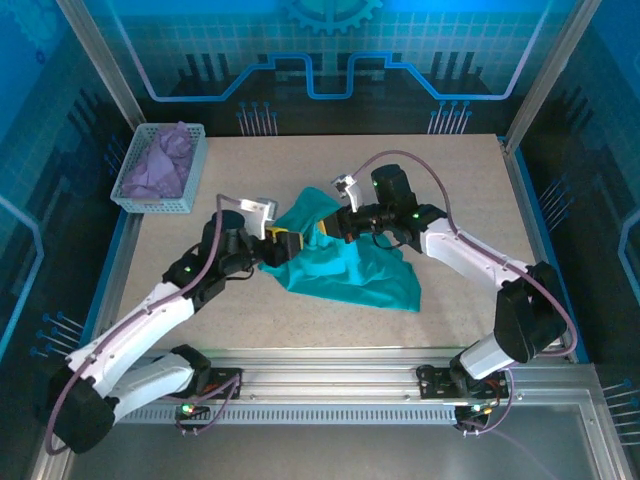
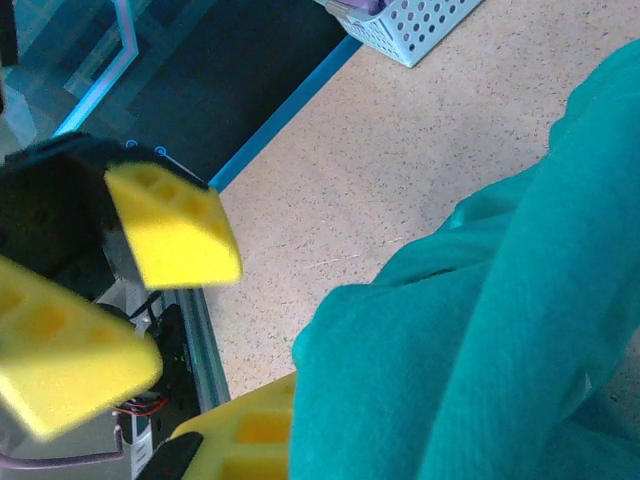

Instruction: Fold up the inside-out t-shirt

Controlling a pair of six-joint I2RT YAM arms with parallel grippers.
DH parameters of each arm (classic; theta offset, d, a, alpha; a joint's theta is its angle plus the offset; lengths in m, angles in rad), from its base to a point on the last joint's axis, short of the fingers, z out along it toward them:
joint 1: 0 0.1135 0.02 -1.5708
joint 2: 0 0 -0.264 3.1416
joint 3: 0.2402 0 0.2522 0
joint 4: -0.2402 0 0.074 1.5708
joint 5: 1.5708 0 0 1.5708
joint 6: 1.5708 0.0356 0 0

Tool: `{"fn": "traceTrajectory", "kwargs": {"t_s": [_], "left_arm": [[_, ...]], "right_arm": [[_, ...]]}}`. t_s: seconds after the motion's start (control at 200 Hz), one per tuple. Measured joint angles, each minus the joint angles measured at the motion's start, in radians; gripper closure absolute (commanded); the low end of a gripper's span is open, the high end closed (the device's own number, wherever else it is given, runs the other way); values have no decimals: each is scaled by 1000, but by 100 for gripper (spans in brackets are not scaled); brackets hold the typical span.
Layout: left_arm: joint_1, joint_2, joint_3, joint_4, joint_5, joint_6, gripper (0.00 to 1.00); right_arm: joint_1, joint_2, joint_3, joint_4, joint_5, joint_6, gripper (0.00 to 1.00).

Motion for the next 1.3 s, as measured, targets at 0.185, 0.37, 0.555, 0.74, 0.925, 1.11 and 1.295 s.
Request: {"fn": "traceTrajectory", "kwargs": {"t_s": [0.185, 0.37, 0.555, 0.74, 0.925, 1.11, 1.295], "left_arm": [[-26, 148, 11, 45, 62, 15, 58], [-26, 223, 27, 67, 63, 38, 66], [-26, 240, 53, 70, 38, 67, 66], [-26, 245, 73, 70, 16, 97, 83], [-26, 262, 89, 70, 13, 110, 98], [-26, 237, 89, 56, 47, 83, 100], [-26, 119, 89, 49, 163, -81, 100]], "right_arm": [[-3, 5, 9, -1, -11, 8, 100], [-4, 6, 14, -1, -22, 8, 100], [-5, 6, 14, -2, -22, 7, 100], [-6, 6, 14, -5, -26, 7, 100], [-6, 6, 14, -13, -23, 5, 100], [0, 6, 82, -150, 142, -53, 79], [66, -18, 174, -261, 488, -136, 60]]}}
